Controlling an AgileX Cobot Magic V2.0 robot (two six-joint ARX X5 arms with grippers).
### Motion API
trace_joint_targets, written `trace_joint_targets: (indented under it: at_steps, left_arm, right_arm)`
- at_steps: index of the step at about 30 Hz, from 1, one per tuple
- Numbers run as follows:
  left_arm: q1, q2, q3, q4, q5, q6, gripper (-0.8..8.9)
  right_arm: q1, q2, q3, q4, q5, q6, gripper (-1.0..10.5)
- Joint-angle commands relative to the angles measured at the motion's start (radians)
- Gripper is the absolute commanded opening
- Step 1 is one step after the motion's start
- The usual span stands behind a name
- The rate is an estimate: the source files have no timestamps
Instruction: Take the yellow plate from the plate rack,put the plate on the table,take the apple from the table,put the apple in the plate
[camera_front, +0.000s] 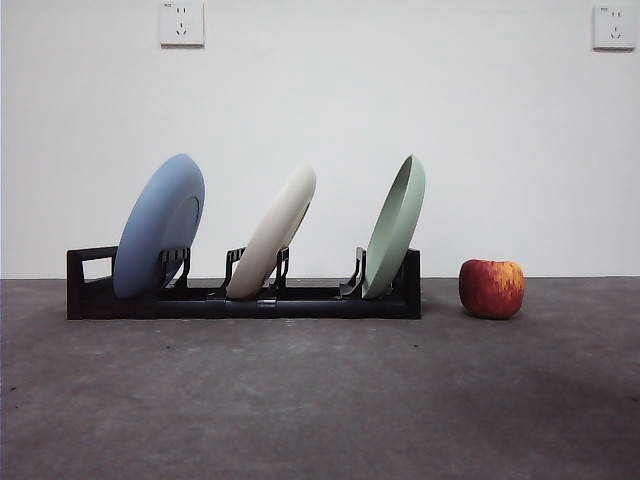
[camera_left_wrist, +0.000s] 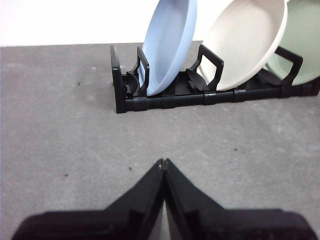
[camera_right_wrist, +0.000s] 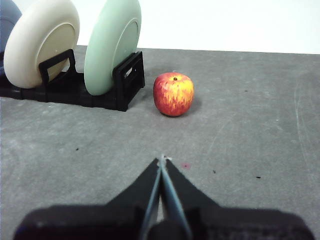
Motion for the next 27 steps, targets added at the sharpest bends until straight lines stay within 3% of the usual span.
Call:
trace_joint_targets:
  at_steps: [1,5,12,20,24,27]
  left_arm:
    - [0.003,0.001,-0.01,0.007,0.0,-0.094,-0.03]
    - [0.002,0.001,-0.009,0.007,0.012,-0.144,-0.03]
    - [0.002,0.002,0.043,-0.011,0.078,-0.223,-0.06]
    - [0.002,0.047,0.225,-0.124,0.126,-0.231,-0.06]
    - [0.002,0.104,0.343,-0.181,0.175,-0.231,-0.06]
    - [0.002,0.163,0.442,-0.224,0.215,-0.228,-0.06]
  right_arm:
    - [0.0,-0.001,-0.01,0.005,-0.003,0.012,0.0]
    - [0.0,-0.001,-0.01,0.01,-0.003,0.028,0.0]
    - [-0.001,0.0,0.043,0.019,0.01,0.186,-0.1]
    - [0.0,0.053,0.22,0.012,0.016,0.278,-0.1]
    - [0.0,0.134,0.354,-0.089,0.015,0.291,-0.1]
    - [0.0,0.22,0.48,-0.217,-0.002,0.259,-0.1]
